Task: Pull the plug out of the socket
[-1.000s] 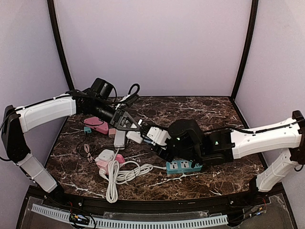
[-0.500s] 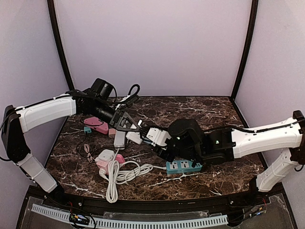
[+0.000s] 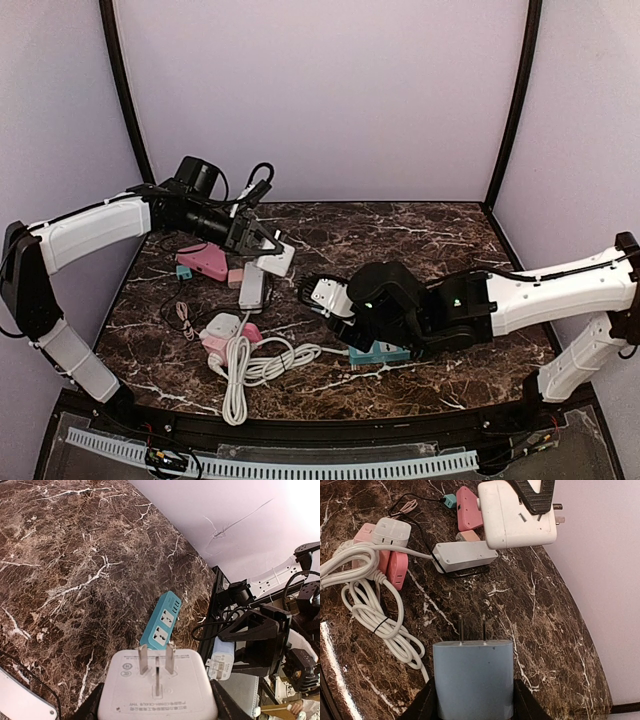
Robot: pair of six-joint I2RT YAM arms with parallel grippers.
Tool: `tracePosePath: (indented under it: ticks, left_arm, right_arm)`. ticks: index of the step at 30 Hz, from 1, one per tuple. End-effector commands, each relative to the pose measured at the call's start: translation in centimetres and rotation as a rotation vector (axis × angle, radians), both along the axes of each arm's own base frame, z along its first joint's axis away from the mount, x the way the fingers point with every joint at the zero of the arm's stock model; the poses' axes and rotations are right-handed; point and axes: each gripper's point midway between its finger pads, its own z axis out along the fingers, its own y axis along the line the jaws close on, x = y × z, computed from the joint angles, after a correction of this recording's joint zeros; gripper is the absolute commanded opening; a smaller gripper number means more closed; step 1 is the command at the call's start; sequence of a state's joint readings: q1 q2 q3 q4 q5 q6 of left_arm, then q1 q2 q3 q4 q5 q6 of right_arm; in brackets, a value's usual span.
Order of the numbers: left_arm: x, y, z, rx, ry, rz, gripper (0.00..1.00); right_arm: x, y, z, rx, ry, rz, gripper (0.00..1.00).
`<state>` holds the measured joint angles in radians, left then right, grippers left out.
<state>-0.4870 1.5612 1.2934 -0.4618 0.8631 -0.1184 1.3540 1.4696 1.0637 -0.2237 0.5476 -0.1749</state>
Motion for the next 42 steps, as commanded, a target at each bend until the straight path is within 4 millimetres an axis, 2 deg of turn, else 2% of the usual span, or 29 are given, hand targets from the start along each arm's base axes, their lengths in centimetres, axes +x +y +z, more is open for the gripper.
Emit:
tracePosePath:
  ticks: [1,10,16,22,27,32,38,42]
  left_arm:
    - [-0.5,-0.1,2.0,-0.033,-0.058,-0.007,0.01]
    - [0.5,0.7,2.0,-0.009,-0.081,0.041,0.01]
    - [4.0,4.1,0.2,0.07,-0.085,0.179,0.01]
    - [6.9,8.0,-2.1,0.203,-0.081,0.304,0.01]
    - [8.4,10.5,-3.9,0.309,-0.084,0.386,0.01]
    - [9.5,12.6,-7.2,0.399,-0.007,0.441,0.01]
    - [10.7,15.3,-9.5,0.456,0.067,0.512,0.01]
    - [11.0,16.3,-10.5,0.491,0.087,0.536,0.04]
  right_arm:
    - [0.5,0.2,1.7,0.057,-0.009,-0.054,0.0]
    - [1.7,-0.4,2.4,0.083,-0.014,-0.121,0.0]
    - [4.5,-1.6,2.5,0.124,0.081,-0.206,0.0]
    - [8.0,-1.6,3.1,0.162,0.147,-0.231,0.0]
    - [10.9,-0.7,3.5,0.225,0.209,-0.269,0.0]
    - [12.8,1.3,3.6,0.272,0.247,-0.272,0.0]
    - [14.3,3.9,1.8,0.304,0.285,-0.272,0.0]
    - [15.0,5.8,0.1,0.333,0.33,-0.266,0.0]
